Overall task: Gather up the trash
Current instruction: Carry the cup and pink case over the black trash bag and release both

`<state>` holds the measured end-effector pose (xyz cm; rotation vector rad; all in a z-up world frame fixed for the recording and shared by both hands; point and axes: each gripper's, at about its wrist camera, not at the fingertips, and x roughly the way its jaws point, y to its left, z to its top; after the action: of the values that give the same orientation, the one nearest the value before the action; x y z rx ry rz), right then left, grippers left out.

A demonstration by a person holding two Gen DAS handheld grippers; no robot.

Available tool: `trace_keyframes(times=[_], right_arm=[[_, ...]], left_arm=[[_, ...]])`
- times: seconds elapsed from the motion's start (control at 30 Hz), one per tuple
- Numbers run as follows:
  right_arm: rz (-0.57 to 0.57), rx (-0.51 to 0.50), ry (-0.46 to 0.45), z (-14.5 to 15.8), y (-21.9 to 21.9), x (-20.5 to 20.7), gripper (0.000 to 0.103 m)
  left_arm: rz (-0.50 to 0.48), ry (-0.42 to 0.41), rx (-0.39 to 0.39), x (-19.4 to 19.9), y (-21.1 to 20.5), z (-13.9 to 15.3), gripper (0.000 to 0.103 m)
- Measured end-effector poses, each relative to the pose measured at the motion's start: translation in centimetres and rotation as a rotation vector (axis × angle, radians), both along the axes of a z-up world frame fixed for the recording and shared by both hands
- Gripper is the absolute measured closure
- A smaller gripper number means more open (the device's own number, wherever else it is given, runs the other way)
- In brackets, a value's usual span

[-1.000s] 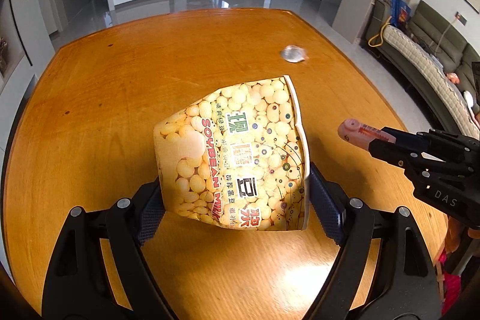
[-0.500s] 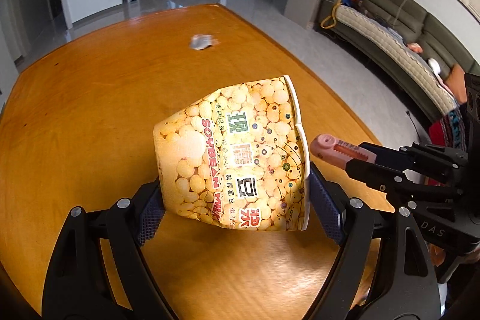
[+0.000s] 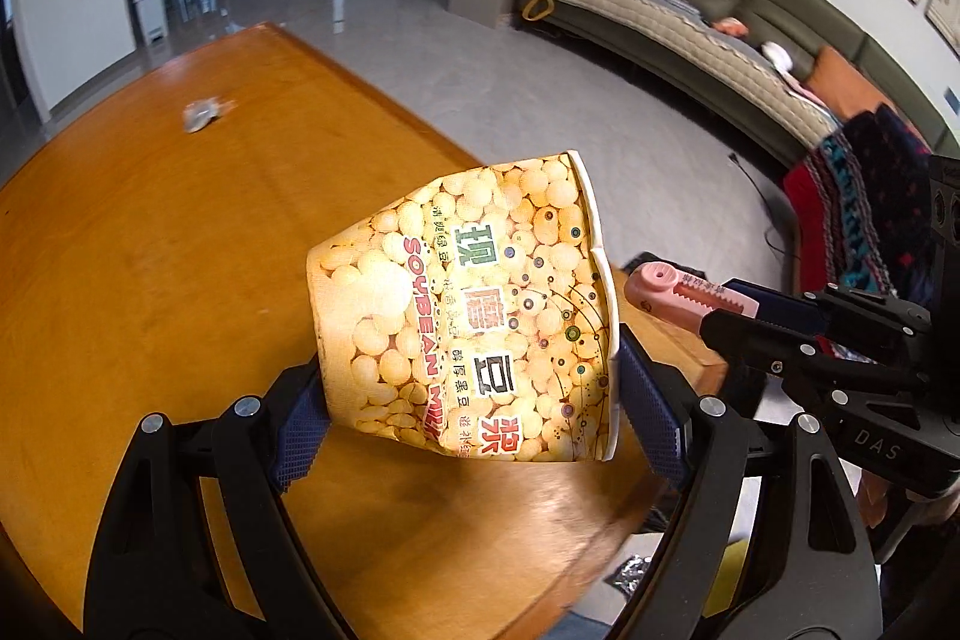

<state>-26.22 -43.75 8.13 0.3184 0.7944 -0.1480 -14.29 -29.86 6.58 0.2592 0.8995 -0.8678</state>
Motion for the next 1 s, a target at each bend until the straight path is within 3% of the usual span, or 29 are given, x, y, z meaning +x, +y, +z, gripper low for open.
trace_keyframes(times=[0.57, 1.0], right_arm=[[-0.304, 0.004, -0.012, -1.0, -7.2, -12.8, 0.076], [-0.489, 0.060, 0.071, -5.3, -12.2, -16.4, 0.076]], left_arm=[[-0.295, 0.055, 0.038, -8.4, -11.4, -2.3, 0.021], [-0.418, 0.028, 0.178, -11.5, -19.7, -6.0, 0.021]])
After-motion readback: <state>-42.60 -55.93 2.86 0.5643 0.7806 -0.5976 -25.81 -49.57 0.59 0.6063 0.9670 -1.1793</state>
